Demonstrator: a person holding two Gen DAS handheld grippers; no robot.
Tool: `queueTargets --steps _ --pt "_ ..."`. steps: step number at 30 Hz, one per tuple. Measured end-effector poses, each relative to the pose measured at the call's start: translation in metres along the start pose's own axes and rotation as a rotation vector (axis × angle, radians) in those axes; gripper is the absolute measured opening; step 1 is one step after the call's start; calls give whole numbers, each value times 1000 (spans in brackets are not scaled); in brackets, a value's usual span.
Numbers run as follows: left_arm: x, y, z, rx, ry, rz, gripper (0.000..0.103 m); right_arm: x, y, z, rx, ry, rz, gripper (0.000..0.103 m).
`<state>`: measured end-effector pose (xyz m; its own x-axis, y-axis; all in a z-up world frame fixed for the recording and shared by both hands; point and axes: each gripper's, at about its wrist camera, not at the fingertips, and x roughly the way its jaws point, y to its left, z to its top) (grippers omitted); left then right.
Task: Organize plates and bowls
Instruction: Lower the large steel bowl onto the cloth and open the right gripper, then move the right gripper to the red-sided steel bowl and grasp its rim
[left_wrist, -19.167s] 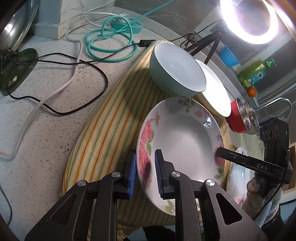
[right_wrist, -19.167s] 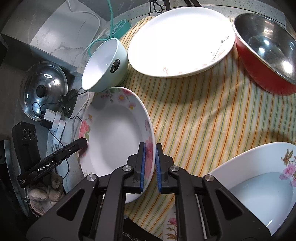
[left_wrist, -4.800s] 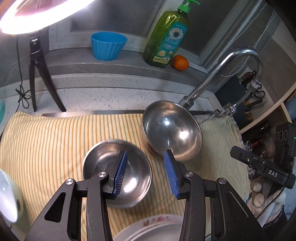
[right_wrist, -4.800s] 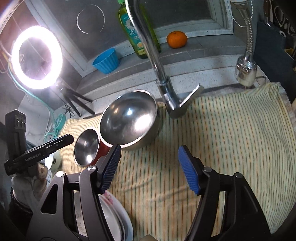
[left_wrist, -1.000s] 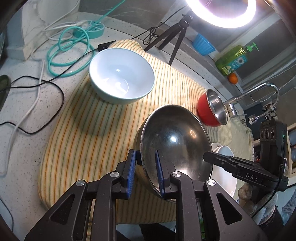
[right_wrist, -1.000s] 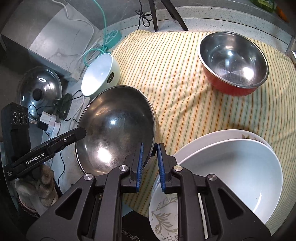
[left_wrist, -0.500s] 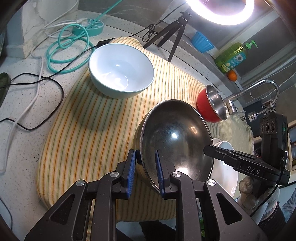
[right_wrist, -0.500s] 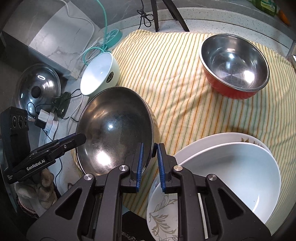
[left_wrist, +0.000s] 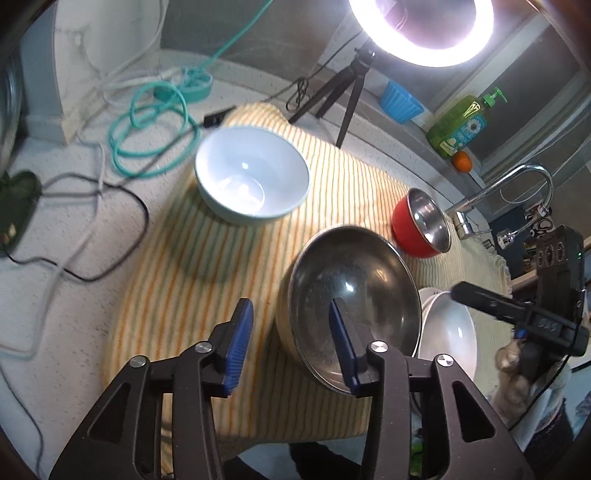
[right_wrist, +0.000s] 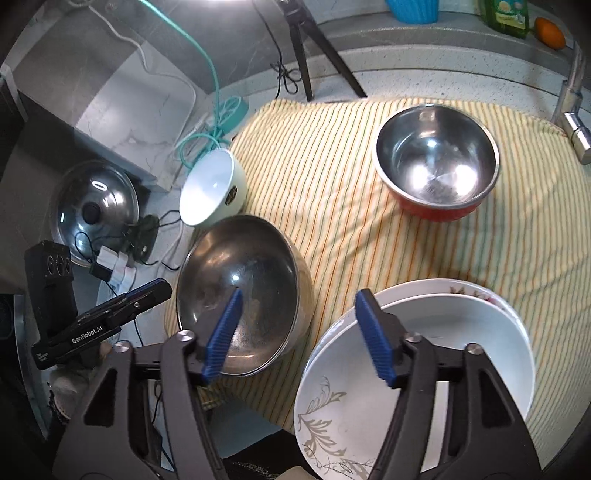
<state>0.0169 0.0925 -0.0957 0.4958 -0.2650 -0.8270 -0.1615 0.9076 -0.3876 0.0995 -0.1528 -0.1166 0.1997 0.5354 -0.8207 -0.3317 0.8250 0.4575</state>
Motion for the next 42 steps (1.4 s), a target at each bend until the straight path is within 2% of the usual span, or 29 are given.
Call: queueTargets --steps 3,8,14,18,20,22,24,26,30,33,42 --pt "-7 -6 3 29 -34 28 46 -14 -8 2 1 -11 3 83" --pt "-10 -19 10 74 -60 44 46 -35 -21 3 -25 -31 -33 90" --pt "-8 -35 17 102 -71 21 46 -60 -38 1 -85 -127 -141 90" --pt "2 -51 24 118 -66 3 46 -73 -50 -1 -120 -188 -174 89" --pt "8 -61 26 131 -62 -5 46 -74 -56 1 -120 -186 -190 85" --pt "15 -72 30 143 -56 -14 46 -73 -65 4 -107 -171 -215 73" --pt "22 -82 32 156 -52 -21 46 -71 -77 7 -85 -142 -218 56" --pt "32 -92 36 166 -45 -29 46 -66 -86 10 -73 -112 -230 49" --pt "51 -109 44 175 -27 -48 46 -64 -102 18 -58 -100 -250 49" --pt "68 -120 49 174 -3 -64 46 -64 -110 26 -36 -106 -228 49" --pt "110 -136 65 131 66 -101 34 -51 -124 60 14 -102 -146 47"
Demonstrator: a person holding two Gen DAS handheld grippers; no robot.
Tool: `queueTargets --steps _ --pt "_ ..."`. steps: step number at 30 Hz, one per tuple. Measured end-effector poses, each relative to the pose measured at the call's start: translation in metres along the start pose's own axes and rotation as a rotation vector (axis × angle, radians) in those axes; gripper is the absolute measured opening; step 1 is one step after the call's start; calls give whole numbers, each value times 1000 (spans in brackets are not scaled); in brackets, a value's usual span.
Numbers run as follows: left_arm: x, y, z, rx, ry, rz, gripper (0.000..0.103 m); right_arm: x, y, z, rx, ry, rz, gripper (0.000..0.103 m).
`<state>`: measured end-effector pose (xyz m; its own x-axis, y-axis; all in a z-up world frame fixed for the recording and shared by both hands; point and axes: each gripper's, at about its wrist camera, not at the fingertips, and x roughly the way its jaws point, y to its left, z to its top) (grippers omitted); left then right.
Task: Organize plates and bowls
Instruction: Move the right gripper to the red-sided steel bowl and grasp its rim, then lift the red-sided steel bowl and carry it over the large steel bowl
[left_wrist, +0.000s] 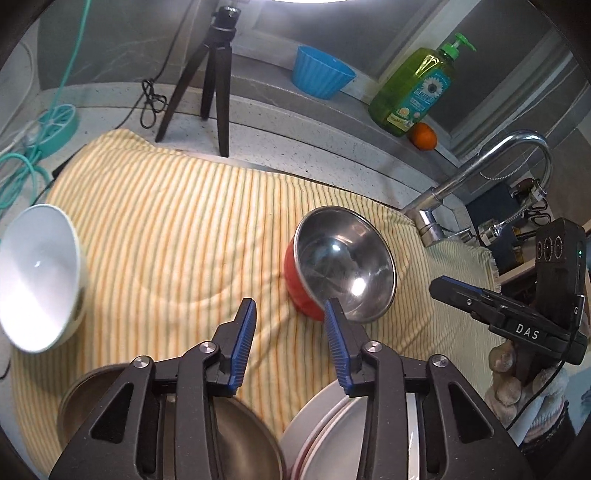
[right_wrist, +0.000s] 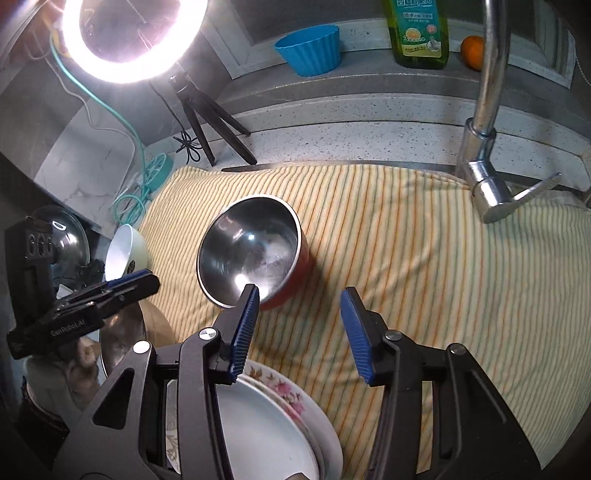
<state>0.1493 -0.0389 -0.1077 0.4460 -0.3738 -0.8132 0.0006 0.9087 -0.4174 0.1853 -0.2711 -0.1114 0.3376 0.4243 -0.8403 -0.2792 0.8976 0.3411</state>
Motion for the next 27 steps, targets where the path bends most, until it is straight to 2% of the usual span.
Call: queueTargets --steps 3,5,16,21,27 --pt "10 -1 6 -13 14 -4 32 15 -4 8 32 28 33 39" --pt "17 0 10 -26 24 -13 29 24 -7 12 54 45 54 38" --pt "42 8 21 -75 64 -32 24 53 -14 27 85 84 68 29" --pt "48 7 22 -70 75 -38 19 60 -16 27 94 105 73 18" --pt "52 2 25 -53 82 -38 18 65 -10 28 78 114 64 13"
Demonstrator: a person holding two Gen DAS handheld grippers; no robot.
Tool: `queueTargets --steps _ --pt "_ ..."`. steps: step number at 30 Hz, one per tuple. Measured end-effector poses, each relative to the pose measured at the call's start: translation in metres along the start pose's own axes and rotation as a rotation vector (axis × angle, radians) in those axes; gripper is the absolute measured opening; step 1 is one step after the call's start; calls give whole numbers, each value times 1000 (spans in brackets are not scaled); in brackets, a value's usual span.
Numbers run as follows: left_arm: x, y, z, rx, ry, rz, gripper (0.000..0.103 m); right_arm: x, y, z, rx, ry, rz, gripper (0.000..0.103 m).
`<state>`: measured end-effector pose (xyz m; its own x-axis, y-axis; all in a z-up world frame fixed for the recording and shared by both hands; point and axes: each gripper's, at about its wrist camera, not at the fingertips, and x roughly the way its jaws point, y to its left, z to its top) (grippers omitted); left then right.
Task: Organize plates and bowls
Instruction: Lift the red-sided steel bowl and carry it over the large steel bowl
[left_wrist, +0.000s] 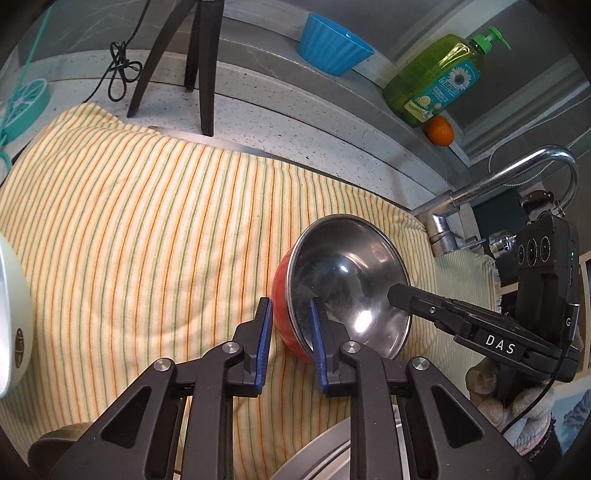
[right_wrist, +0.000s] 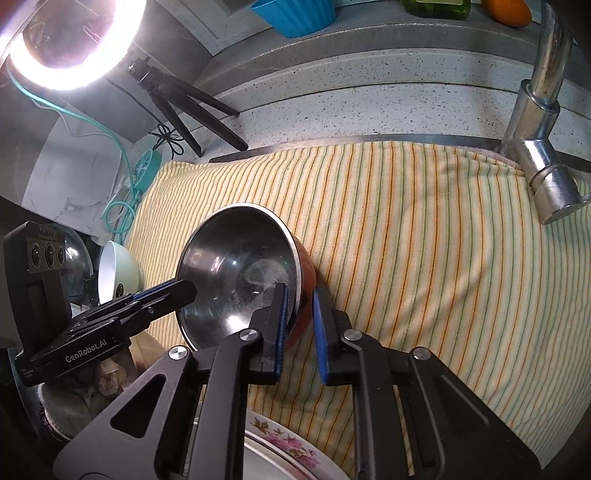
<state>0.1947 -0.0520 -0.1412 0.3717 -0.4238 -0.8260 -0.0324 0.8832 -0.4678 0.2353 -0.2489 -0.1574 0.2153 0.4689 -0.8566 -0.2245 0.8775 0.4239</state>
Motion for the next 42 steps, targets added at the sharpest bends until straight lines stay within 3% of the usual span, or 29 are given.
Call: queueTargets --steps 16,32,42 --pt "-8 -3 -3 15 -9 -4 18 -6 9 -4 -24 -20 -22 12" --pt "-81 -3 -36 44 -96 -44 18 -53 53 -32 -76 -77 21 12" --pt "-128 22 -61 28 -147 -28 18 -61 100 -57 -134 -76 76 12"
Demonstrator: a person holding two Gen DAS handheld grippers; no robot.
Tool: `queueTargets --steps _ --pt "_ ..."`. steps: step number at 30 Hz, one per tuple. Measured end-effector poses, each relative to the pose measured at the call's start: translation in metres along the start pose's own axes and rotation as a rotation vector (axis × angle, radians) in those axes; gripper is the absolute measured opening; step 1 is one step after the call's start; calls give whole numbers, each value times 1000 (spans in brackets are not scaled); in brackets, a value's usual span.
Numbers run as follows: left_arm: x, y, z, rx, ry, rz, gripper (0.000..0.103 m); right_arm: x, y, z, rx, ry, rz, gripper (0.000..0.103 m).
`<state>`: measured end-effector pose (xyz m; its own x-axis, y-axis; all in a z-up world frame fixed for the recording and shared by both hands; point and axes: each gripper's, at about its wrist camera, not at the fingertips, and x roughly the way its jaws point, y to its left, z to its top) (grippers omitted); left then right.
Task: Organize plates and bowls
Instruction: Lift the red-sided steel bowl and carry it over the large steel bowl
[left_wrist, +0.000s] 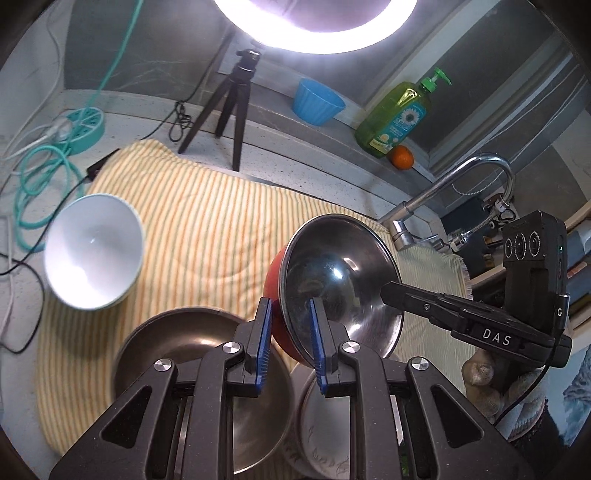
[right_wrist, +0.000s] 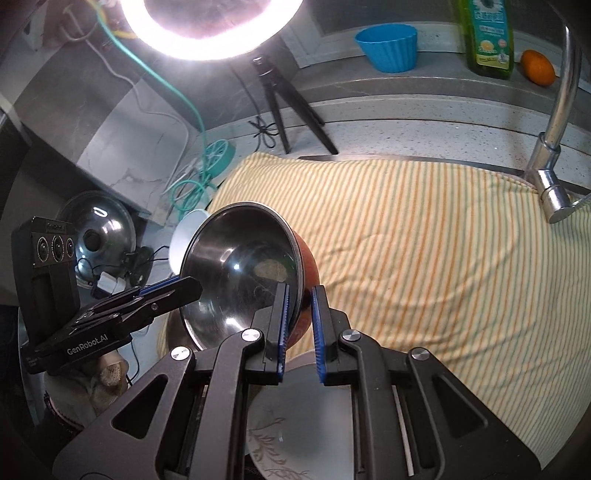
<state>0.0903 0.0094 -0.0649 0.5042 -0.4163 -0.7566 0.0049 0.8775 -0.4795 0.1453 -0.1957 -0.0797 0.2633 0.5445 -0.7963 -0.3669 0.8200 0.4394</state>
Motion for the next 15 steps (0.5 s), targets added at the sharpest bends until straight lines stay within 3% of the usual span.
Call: queueTargets --steps 15 --pt "-34 50 -35 -66 14 68 18 38 64 -33 -94 95 37 12"
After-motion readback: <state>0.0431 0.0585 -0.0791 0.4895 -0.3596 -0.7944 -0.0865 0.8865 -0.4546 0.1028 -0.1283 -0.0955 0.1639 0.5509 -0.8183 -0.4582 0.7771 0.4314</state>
